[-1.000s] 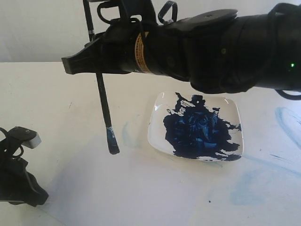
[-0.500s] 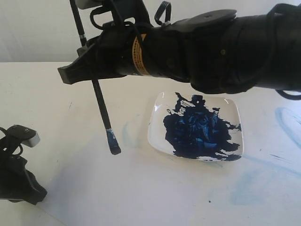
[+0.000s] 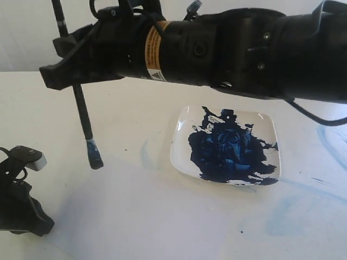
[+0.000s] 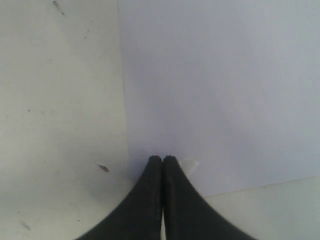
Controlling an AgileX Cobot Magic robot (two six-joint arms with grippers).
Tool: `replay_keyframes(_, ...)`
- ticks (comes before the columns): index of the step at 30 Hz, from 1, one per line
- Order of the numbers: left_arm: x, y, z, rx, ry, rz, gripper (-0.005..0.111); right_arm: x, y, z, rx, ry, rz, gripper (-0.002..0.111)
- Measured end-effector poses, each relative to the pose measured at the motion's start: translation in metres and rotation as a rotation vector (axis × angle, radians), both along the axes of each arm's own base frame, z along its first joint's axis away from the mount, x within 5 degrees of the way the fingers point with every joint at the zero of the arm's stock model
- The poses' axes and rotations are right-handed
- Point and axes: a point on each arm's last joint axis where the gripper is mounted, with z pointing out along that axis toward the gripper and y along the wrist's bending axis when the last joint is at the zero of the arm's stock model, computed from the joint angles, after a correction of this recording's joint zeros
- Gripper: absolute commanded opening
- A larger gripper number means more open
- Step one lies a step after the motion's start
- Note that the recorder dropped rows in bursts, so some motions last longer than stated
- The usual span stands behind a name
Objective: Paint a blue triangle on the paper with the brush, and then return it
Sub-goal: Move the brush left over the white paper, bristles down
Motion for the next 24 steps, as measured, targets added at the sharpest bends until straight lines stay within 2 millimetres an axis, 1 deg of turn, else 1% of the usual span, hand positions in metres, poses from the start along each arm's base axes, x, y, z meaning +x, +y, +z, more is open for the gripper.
replay_keyframes(3, 0.000, 0.000, 0.000, 0.000, 0.000, 0.000, 0.000, 0.007, -0.006, 0.002, 0.054, 0.004, -0.012, 0.000)
replay_keyframes(6, 0.000, 0.000, 0.000, 0.000, 0.000, 0.000, 0.000, 0.013, -0.018, -0.001, 0.062, 0.010, -0.045, 0.000)
replay_keyframes(10, 0.000, 0.000, 0.000, 0.000, 0.000, 0.000, 0.000, 0.016, -0.037, -0.006, 0.073, 0.010, -0.065, 0.000)
replay_keyframes(13, 0.000, 0.000, 0.000, 0.000, 0.000, 0.000, 0.000, 0.014, -0.049, -0.007, 0.083, 0.005, -0.071, 0.000)
replay_keyframes(15, 0.000, 0.000, 0.000, 0.000, 0.000, 0.000, 0.000, 0.011, -0.055, -0.012, 0.082, 0.009, -0.071, 0.000)
replay_keyframes(20, 0.000, 0.000, 0.000, -0.001, 0.002, -0.001, 0.000, 0.002, -0.062, -0.032, 0.112, 0.009, -0.048, 0.000)
replay_keyframes(24, 0.000, 0.000, 0.000, -0.001, 0.002, -0.001, 0.000, 0.003, -0.066, -0.042, 0.135, 0.021, -0.083, 0.000)
